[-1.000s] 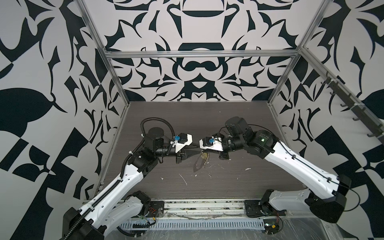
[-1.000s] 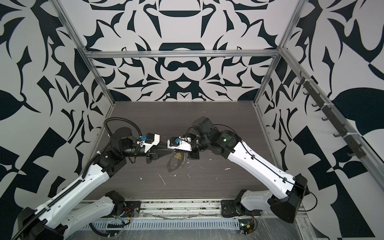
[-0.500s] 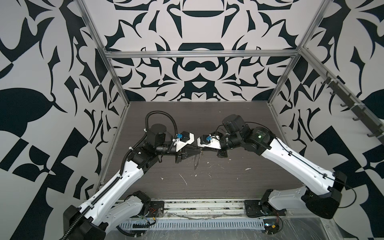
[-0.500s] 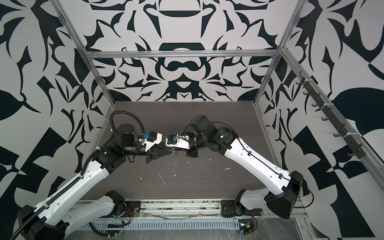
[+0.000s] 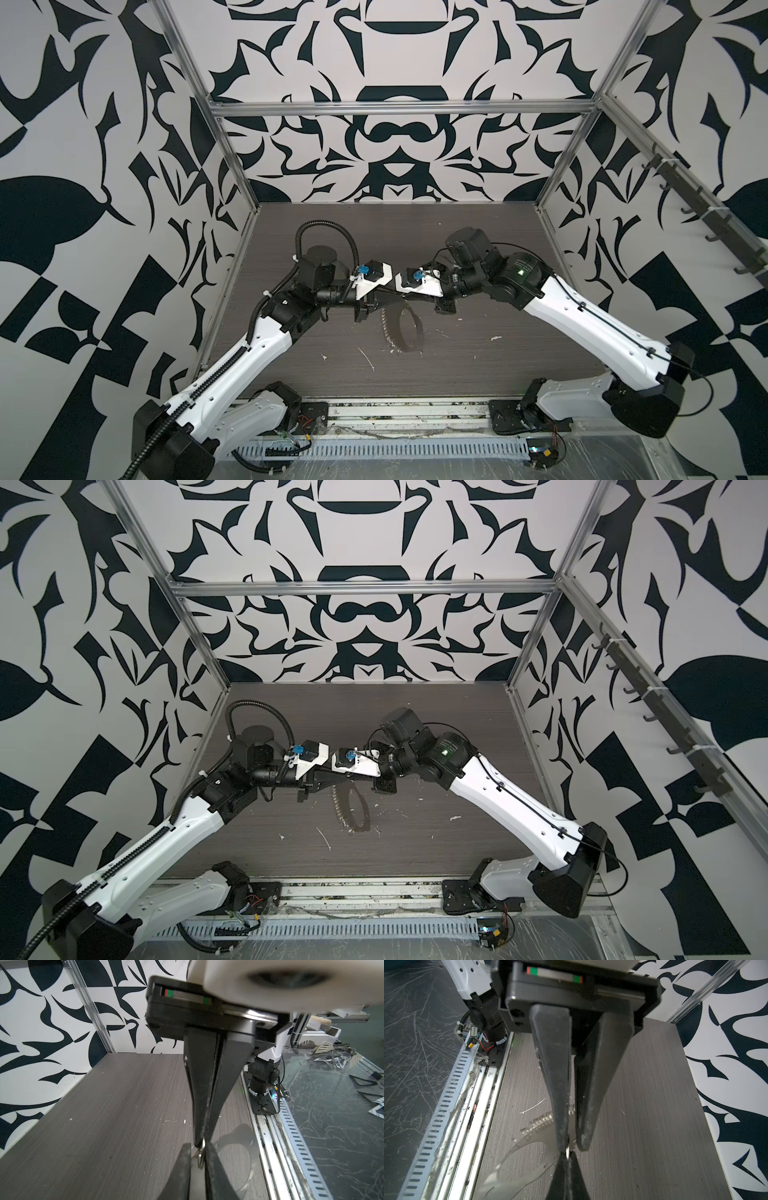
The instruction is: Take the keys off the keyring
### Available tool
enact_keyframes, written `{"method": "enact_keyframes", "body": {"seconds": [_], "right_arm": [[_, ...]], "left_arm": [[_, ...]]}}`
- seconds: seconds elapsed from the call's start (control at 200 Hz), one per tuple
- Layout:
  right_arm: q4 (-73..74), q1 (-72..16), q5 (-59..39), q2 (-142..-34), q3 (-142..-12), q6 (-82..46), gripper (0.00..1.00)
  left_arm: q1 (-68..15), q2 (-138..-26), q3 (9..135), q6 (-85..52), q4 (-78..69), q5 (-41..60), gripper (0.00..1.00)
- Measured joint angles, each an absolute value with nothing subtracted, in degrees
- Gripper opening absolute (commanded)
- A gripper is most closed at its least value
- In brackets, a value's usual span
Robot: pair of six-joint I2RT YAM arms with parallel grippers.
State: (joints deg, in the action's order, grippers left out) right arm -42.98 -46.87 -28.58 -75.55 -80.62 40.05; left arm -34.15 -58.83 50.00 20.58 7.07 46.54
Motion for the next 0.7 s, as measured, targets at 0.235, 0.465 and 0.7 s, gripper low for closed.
{"method": "enact_keyframes", "body": {"seconds": [0.235, 0.465, 0.7], "right_arm": [[-42.7, -46.9, -29.0, -75.5, -80.6, 40.0, 0.00], [-42.6, -46.7, -29.3, -75.5, -80.6, 39.6, 0.00], [-36.9, -46.7, -28.4, -71.7, -76.5, 37.6, 0.41]], "left_arm": [[-34.2, -58.5, 49.6, 20.9, 7.1, 46.3, 0.13], [-34.3, -57.8, 49.1, 22.5, 7.2, 46.0, 0.00], [-34.3, -57.1, 48.0, 20.4, 4.2, 46.4, 0.00]]}}
